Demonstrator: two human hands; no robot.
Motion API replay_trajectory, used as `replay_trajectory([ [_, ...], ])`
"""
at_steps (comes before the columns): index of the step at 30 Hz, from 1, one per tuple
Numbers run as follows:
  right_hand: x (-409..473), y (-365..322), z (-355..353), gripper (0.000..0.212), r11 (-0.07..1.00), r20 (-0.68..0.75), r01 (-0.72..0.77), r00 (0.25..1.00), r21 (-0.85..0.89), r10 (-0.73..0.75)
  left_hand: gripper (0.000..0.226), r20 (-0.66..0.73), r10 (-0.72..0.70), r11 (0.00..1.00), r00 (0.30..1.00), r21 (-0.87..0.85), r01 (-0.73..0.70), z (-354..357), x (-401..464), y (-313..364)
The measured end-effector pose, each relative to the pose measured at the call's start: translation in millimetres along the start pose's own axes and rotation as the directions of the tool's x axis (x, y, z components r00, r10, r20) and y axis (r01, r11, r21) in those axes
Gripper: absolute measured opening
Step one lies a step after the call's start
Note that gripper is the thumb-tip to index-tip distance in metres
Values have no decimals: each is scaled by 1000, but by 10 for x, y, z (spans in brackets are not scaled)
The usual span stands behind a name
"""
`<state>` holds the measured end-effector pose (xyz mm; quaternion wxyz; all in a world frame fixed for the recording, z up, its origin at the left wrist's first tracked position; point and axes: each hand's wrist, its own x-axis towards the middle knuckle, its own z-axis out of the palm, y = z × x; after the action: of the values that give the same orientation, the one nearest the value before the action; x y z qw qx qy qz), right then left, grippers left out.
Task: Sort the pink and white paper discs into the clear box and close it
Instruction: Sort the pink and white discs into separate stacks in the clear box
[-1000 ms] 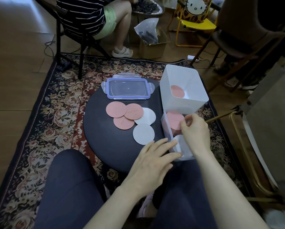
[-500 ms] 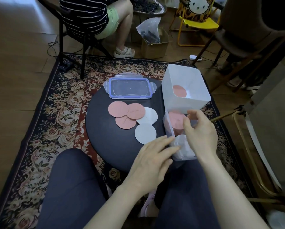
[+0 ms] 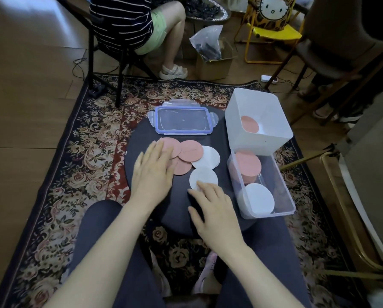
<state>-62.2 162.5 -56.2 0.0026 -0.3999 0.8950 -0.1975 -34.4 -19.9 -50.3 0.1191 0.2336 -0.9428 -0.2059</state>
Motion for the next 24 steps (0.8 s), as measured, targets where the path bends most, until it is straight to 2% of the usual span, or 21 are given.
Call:
replay_trajectory([
  [3,-30,24,28,36,1000,26,-27,999,-10,27,54,141,1,996,990,91,-14,-1,167,-84],
  [5,-33,39,22,36,999,21,-32,999,-10,32,52,172,14,993,985,115,-34,14,178,-122],
  [9,-31,28,26,35,999,10,-29,1000,-20,29,43,18,132,984,991,117,-133,52,-41,-211],
  [13,-36,25,35,35,999,3,-28,1000,-19,28,40,-115,173,983,978,90,-163,69,-296,-313],
  [17,-40,44,23,35,1000,5,-18,1000,4,18,26,-213,263,964,941,79,-252,29,-426,-336],
  [20,-38,54,13,35,1000,20,-20,1000,9,19,23,-313,305,951,899,55,-303,-9,-428,-324],
  [21,-38,55,11,36,1000,23,-19,1000,7,19,21,-335,257,963,906,11,-269,-56,-423,-285],
  [22,-39,53,9,36,1000,24,-19,1000,6,19,20,-338,152,981,929,-67,-185,-116,-419,-236],
  [24,-35,47,0,37,1000,29,-19,999,6,19,27,-282,-148,958,948,-279,66,-182,-397,-169],
])
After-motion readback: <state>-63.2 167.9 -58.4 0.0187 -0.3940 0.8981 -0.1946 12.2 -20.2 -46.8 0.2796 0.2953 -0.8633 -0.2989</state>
